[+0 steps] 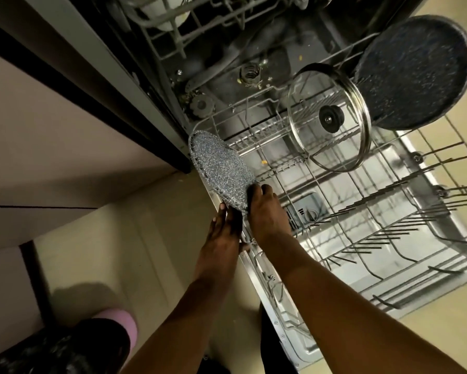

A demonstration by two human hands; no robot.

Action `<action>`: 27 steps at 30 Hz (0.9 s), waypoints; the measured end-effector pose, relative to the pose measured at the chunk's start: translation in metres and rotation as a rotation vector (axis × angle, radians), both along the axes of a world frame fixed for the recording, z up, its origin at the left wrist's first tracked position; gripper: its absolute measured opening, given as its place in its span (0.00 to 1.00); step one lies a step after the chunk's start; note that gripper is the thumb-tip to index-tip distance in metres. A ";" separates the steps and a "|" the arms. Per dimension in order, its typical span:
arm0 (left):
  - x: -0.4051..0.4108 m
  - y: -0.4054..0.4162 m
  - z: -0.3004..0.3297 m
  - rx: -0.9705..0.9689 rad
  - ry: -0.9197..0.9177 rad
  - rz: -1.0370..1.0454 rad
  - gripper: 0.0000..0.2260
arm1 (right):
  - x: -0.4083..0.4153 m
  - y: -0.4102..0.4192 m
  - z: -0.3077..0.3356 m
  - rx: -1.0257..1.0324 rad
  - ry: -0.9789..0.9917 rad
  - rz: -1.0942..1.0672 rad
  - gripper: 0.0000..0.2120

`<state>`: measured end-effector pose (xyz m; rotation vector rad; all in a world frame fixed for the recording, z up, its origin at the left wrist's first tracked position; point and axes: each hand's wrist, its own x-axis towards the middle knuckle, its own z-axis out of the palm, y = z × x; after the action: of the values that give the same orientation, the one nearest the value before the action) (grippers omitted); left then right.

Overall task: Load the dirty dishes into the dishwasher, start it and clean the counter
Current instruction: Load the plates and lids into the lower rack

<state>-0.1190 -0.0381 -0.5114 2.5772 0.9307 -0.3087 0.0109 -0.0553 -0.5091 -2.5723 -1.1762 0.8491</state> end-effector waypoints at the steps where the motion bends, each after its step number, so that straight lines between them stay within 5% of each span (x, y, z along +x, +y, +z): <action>1: -0.001 0.000 -0.001 0.013 -0.010 -0.006 0.36 | 0.002 -0.002 0.002 -0.035 0.007 -0.005 0.20; 5: -0.008 0.005 0.007 0.013 -0.027 -0.065 0.30 | -0.007 -0.032 0.021 -0.086 0.002 -0.019 0.34; 12: -0.032 0.002 0.062 0.059 -0.118 -0.079 0.18 | -0.043 -0.091 0.080 -0.045 -0.118 0.079 0.25; 19: -0.079 0.023 0.193 0.087 -0.162 0.044 0.09 | -0.083 -0.079 0.205 -0.035 -0.301 0.304 0.22; 27: -0.162 0.038 0.321 0.174 -0.155 0.216 0.13 | -0.125 -0.046 0.312 0.114 -0.299 0.505 0.20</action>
<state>-0.2807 -0.0003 -0.1906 2.5769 1.2108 0.0333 -0.1137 -0.1011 -0.1967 -2.3956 -1.9517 0.4597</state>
